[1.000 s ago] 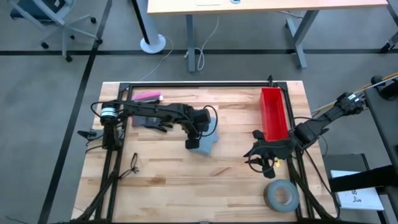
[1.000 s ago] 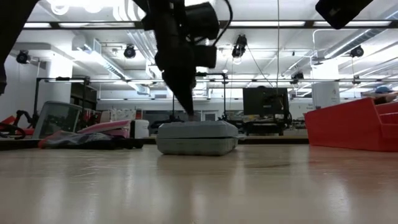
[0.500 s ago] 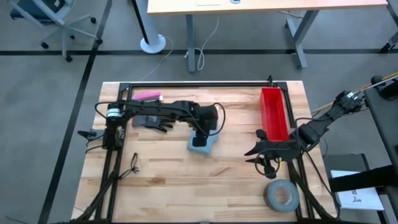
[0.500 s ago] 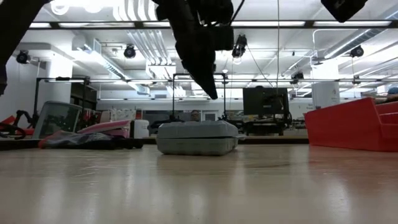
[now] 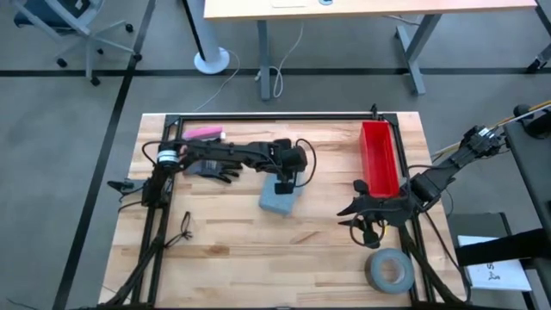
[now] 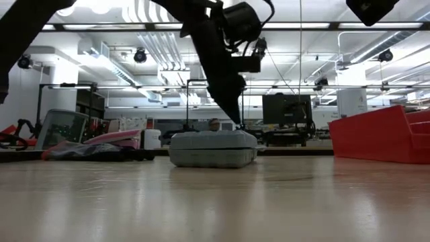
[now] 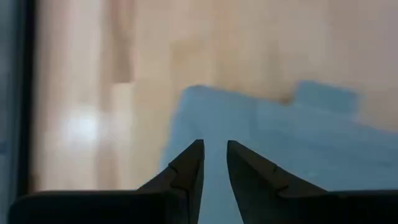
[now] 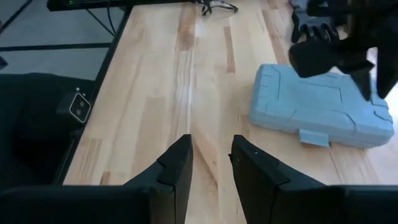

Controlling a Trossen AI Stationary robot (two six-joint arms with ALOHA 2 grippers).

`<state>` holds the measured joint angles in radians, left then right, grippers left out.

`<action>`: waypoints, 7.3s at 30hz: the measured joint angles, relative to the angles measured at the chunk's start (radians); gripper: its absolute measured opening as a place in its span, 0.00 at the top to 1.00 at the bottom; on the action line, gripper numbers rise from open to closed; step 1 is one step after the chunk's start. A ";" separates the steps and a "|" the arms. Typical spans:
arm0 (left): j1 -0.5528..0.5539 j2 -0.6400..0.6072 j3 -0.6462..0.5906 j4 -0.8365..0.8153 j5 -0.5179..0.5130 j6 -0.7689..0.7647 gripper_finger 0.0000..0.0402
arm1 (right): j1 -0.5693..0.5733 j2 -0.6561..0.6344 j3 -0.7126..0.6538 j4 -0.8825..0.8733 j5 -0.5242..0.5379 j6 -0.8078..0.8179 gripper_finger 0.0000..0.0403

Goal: Prefit tool cases
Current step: Open the pre-fit tool case

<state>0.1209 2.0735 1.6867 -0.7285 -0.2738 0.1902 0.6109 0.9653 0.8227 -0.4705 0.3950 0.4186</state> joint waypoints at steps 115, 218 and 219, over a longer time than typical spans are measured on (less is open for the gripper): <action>-0.047 0.382 0.478 -0.560 0.285 -0.101 0.33 | 0.000 -0.047 0.000 0.013 0.121 -0.117 0.73; -0.180 0.252 0.600 -0.843 0.286 -0.256 0.54 | -0.027 0.257 -0.160 0.451 0.147 -0.100 0.70; -0.180 0.250 0.600 -0.843 0.286 -0.257 0.53 | -0.030 0.257 -0.178 0.479 0.147 -0.097 0.70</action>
<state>-0.0593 2.3240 2.2871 -1.5715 0.0120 -0.0666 0.5813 1.2221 0.6449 0.0086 0.5423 0.3219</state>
